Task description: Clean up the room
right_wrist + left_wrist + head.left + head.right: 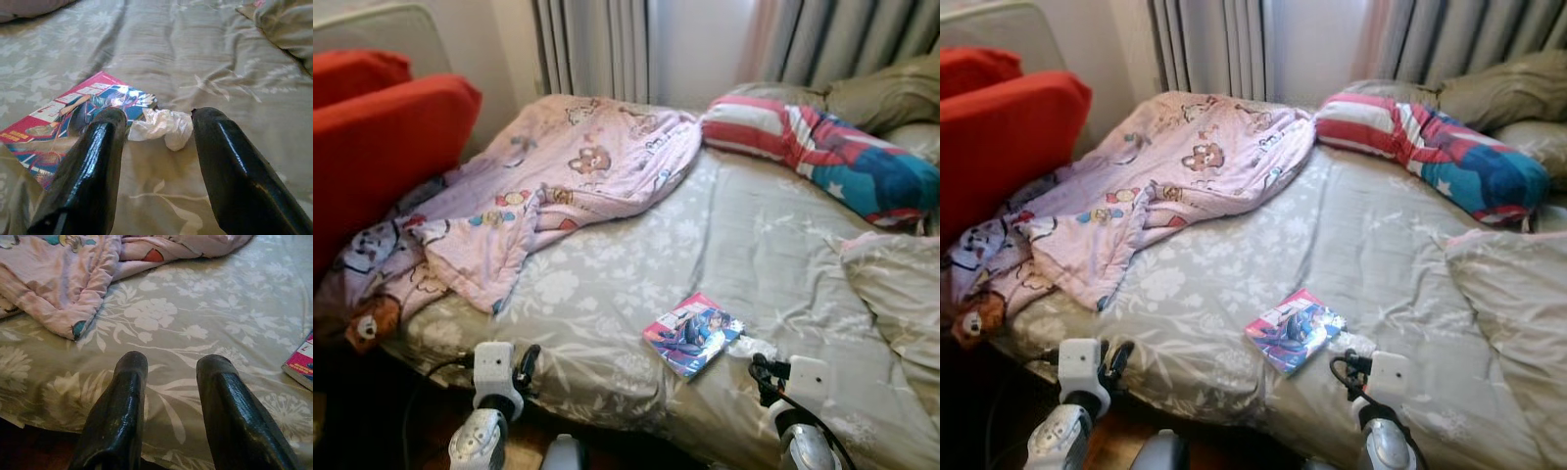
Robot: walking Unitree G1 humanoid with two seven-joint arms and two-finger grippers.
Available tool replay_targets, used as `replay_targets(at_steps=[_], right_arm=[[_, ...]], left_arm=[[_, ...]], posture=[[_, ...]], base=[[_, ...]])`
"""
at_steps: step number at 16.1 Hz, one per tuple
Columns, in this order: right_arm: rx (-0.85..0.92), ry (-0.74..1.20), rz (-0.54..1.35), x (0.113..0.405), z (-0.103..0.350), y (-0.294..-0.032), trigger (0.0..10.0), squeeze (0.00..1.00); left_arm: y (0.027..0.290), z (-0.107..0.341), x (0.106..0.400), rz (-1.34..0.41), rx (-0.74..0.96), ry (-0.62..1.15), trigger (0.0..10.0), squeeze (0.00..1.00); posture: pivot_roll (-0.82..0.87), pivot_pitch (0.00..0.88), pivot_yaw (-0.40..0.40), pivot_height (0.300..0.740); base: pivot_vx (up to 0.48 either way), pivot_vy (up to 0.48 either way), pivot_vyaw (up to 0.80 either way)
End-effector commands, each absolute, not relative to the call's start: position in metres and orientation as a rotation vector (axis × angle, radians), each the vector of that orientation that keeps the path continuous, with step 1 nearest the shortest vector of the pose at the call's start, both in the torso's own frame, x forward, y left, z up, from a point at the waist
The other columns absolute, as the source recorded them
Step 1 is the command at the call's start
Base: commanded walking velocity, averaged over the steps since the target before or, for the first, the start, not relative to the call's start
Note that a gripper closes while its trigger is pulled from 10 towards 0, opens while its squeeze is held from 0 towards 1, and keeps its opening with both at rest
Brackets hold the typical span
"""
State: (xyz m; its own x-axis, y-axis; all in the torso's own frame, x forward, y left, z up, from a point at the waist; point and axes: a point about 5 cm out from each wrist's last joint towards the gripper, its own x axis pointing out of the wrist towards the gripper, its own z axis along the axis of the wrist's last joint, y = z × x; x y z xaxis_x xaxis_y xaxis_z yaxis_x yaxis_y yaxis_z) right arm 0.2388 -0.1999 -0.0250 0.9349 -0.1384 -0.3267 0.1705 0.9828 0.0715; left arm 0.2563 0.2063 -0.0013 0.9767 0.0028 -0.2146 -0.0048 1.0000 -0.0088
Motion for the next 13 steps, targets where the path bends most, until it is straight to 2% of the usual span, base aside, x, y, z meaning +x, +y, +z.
replay_targets(at_steps=[1, 7, 9, 11, 13], right_arm=[[0.114, 0.332, -0.149, 0.2402, -0.0253, -0.1963, 10.0, 0.00], [0.115, 0.342, -0.155, 0.2429, -0.0246, -0.1984, 10.0, 0.00], [0.123, 0.360, -0.178, 0.2447, -0.0249, -0.2005, 10.0, 0.00], [0.119, 0.367, -0.172, 0.2464, -0.0247, -0.1997, 10.0, 0.00], [0.117, 0.349, -0.176, 0.2485, -0.0220, -0.2006, 10.0, 0.00]], left_arm=[[0.2080, 0.0030, 0.2611, 0.004, -0.002, 0.206, 10.0, 0.00], [0.2066, 0.0052, 0.2639, 0.002, -0.009, 0.197, 10.0, 0.00], [0.2064, 0.0055, 0.2644, 0.002, -0.012, 0.196, 10.0, 0.00], [0.2062, 0.0056, 0.2646, 0.002, -0.014, 0.196, 10.0, 0.00], [0.2058, 0.0061, 0.2648, 0.002, -0.013, 0.193, 10.0, 0.00]], posture=[[0.09, 0.000, -0.014, 0.641], [0.09, 0.018, -0.011, 0.641], [0.09, 0.023, -0.011, 0.641], [0.09, 0.026, -0.010, 0.641], [0.10, 0.033, -0.011, 0.641]], base=[[0.000, 0.000, 0.00], [0.000, 0.000, 0.00], [0.257, 0.000, 0.00], [0.262, 0.000, -0.80], [0.262, 0.000, 0.00]])
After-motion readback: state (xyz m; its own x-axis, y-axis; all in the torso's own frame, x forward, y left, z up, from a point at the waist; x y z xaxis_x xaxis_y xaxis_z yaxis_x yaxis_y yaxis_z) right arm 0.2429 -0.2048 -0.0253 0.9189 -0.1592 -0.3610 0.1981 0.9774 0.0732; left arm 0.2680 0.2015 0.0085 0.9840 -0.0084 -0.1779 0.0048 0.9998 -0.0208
